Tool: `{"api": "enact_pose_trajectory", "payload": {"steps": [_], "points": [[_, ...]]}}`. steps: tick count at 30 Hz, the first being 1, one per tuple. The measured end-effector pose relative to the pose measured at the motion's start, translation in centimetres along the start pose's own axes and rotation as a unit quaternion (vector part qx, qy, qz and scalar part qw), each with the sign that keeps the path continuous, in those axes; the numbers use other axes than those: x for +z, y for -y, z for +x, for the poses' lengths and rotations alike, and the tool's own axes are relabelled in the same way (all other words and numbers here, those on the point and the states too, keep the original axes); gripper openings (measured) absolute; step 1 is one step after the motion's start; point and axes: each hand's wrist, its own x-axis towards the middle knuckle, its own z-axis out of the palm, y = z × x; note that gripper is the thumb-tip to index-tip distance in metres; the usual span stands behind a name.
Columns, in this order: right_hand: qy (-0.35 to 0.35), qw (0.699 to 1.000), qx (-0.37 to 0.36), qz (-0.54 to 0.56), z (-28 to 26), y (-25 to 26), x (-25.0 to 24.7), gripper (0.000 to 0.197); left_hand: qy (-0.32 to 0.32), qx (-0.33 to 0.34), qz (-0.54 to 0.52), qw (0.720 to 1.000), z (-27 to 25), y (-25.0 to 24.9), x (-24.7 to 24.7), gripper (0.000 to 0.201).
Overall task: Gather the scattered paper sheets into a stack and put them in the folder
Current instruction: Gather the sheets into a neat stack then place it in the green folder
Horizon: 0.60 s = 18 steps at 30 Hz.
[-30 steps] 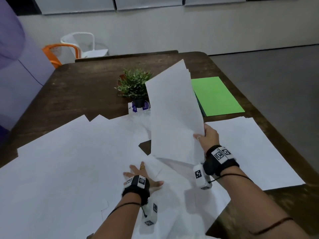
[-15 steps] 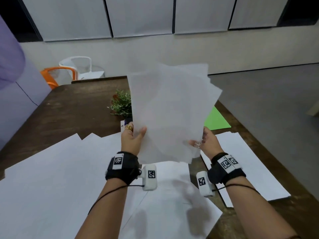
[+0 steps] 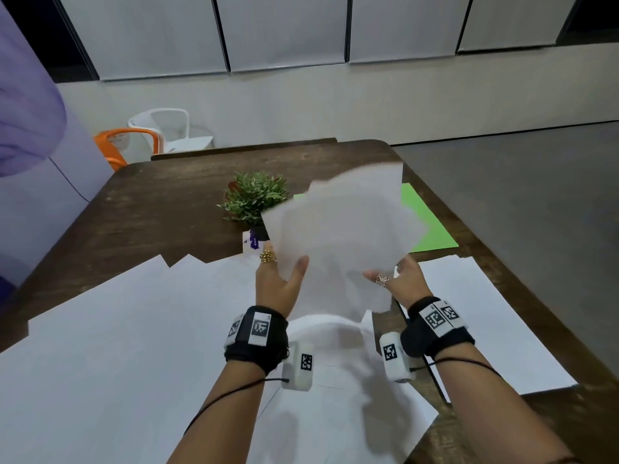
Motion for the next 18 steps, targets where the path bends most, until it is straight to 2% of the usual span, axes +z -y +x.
{"api": "enact_pose_trajectory", "payload": {"steps": [1, 2, 5, 6, 10, 12, 13, 16, 18], "points": [[0.002, 1.000, 0.004, -0.005, -0.2, -0.2, 0.1, 0.045, 0.006, -0.007, 0.003, 1.000, -0.1, 0.2, 0.1, 0.063], [0.003, 1.000, 0.003, -0.009, -0.2, -0.5, 0.1, 0.044, 0.004, -0.009, 0.004, 1.000, -0.2, 0.2, 0.2, 0.062], [-0.013, 1.000, 0.009, -0.001, 0.4, -0.7, 0.6, 0.034, -0.026, -0.008, 0.003, 1.000, 0.3, -0.6, 0.6, 0.023], [-0.023, 1.000, 0.013, 0.006, 0.6, -0.4, 1.0, 0.032, -0.042, -0.002, 0.003, 0.999, 0.5, -1.0, 0.8, 0.017], [-0.031, 0.998, -0.015, 0.047, 0.8, 1.5, 1.9, 0.031, -0.078, -0.004, -0.035, 0.996, 1.1, -2.2, 1.0, 0.023], [-0.026, 0.998, -0.031, 0.056, 1.1, 2.2, 1.6, 0.040, -0.076, 0.006, -0.054, 0.996, 1.2, -2.6, 0.6, 0.014], [-0.017, 0.998, -0.029, 0.060, 1.2, 2.4, 1.5, 0.045, -0.070, 0.028, -0.045, 0.996, 1.1, -2.6, 0.3, 0.017], [0.008, 0.999, -0.003, 0.039, 1.5, 2.3, 1.6, 0.043, -0.029, 0.054, 0.051, 0.997, 1.3, -1.3, -0.2, 0.051], [0.002, 1.000, 0.008, 0.020, 1.6, 1.9, 2.4, 0.035, -0.032, 0.037, 0.084, 0.995, 1.3, 0.0, -0.1, 0.053]]}}
